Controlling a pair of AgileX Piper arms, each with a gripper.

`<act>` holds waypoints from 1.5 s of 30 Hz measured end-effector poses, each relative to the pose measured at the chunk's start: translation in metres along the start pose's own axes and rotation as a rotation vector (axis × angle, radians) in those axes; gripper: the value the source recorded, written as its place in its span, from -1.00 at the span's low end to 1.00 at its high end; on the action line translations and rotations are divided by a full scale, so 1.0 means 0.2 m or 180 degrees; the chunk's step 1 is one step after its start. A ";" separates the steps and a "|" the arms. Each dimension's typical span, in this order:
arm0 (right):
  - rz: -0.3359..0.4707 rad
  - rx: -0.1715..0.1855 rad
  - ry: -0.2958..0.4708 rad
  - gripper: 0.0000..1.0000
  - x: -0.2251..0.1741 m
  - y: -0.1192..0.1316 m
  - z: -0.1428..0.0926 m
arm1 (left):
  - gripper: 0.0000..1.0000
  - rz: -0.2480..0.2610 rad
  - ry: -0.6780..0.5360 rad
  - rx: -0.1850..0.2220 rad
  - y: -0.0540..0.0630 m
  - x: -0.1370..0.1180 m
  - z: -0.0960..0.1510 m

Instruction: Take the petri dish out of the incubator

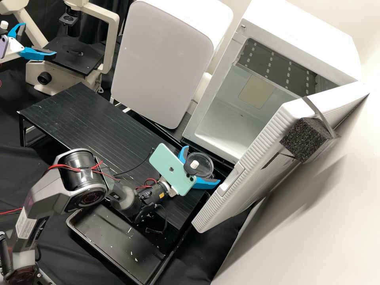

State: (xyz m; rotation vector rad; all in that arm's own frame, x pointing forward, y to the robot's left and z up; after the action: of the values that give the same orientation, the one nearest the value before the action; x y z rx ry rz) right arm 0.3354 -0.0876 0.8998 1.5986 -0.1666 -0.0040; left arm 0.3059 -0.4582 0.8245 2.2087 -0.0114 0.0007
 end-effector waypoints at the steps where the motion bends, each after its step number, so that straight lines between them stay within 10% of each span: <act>1: -0.0022 -0.0013 0.0009 1.00 -0.01 0.01 0.01 | 1.00 0.0000 0.0000 0.0000 0.00 0.00 0.00; 21: -0.0445 -0.0362 0.0495 1.00 -0.08 0.32 -0.06 | 1.00 0.0000 0.0000 0.0000 0.00 0.00 0.00; 44: -0.0739 -0.0450 0.0164 1.00 0.12 0.26 0.07 | 1.00 0.0000 0.0000 0.0000 0.00 0.00 0.00; 45: -0.0739 -0.0450 0.0164 -1.00 0.12 0.26 0.07 | 1.00 0.0000 0.0000 0.0000 0.00 0.00 0.00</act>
State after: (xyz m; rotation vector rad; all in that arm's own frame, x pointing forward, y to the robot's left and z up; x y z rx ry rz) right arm 0.3532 -0.1060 0.9531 1.4677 0.0591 -0.1513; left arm 0.3059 -0.4582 0.8245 2.2087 -0.0114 0.0007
